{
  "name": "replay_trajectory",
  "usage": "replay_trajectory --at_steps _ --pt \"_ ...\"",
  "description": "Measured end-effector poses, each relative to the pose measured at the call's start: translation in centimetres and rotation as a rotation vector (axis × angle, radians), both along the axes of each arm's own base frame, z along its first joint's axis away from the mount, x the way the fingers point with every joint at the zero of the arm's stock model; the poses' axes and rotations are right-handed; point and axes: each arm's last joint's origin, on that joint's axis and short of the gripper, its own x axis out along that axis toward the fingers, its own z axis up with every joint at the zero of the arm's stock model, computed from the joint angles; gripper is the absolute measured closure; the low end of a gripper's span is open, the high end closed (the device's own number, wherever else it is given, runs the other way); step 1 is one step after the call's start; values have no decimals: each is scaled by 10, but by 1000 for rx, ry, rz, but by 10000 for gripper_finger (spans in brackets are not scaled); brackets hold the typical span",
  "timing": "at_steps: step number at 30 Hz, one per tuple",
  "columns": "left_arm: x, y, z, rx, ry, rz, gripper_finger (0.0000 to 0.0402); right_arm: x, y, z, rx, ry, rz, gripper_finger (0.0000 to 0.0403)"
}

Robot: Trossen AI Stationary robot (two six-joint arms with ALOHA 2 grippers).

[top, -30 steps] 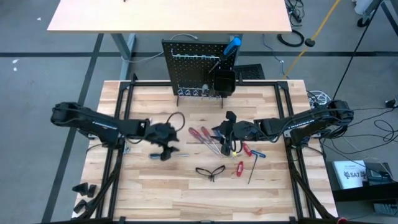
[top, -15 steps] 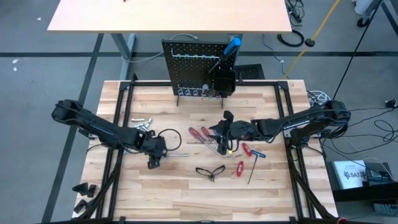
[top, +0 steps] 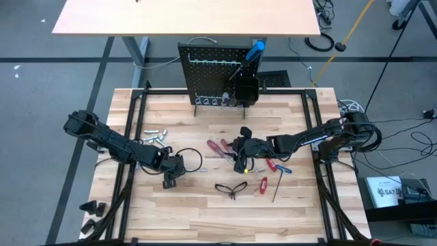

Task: Hang tools onto peg board
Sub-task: Hang the gray screwdriver onto the peg board

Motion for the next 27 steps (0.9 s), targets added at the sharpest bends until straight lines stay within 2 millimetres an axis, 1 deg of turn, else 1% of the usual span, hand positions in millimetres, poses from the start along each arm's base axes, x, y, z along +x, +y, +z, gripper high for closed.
replay_trajectory --at_steps 2,3,7,10,12,16,18,22,27 --pt "1 0 2 0 -8 -17 292 -1 1 5 7 -22 -1 250" --pt "1 0 3 -1 -10 -27 306 -2 0 7 14 -32 -5 250" --pt "6 -1 16 13 -48 -78 307 -2 0 10 49 -55 -19 250" --pt "21 -2 40 20 -172 -119 307 1 1 12 86 -102 -34 250" --pt "30 -3 53 22 -229 -146 307 3 1 10 102 -118 -31 250" --pt "50 -6 77 -42 -352 -222 307 8 5 14 161 -170 91 250" --pt "54 -7 80 -52 -341 -240 307 8 7 14 212 -172 131 250" --pt "64 -6 83 -68 -344 -269 307 7 9 12 306 -146 153 250" --pt "72 -3 69 -55 -268 -269 307 7 12 11 412 -126 198 250"
